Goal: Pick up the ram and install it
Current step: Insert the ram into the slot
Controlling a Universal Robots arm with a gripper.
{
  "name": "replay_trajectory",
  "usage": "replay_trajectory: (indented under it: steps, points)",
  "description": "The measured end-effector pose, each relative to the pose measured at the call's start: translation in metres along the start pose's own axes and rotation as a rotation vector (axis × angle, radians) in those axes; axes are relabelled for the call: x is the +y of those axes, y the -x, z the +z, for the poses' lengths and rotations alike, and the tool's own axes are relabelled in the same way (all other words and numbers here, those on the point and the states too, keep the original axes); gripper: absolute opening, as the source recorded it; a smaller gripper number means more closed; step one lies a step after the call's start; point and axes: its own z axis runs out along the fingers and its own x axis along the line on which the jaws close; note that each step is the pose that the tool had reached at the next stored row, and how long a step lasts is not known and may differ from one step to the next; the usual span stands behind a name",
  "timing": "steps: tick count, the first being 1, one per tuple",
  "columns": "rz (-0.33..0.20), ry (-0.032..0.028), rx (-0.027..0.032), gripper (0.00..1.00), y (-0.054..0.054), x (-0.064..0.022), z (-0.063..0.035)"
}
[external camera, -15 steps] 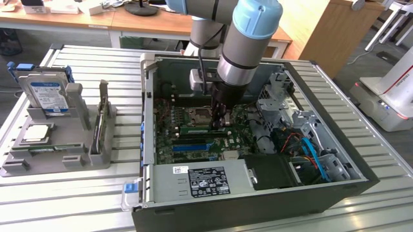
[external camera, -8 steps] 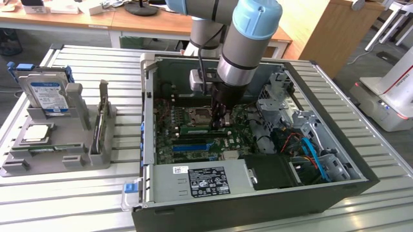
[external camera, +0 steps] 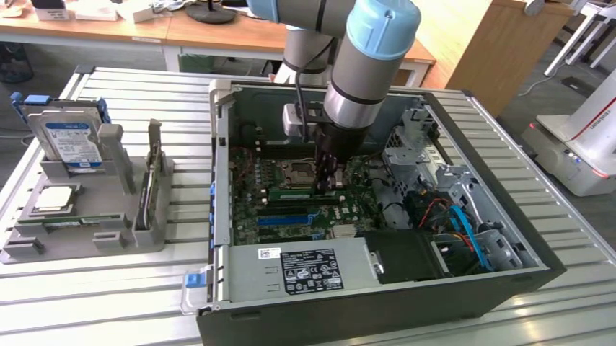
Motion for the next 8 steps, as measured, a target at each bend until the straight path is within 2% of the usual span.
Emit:
replay_trajectory:
  steps: [8]
  points:
    - [0.0, 0.0001, -0.0001, 0.12, 0.0004, 0.0, 0.0]
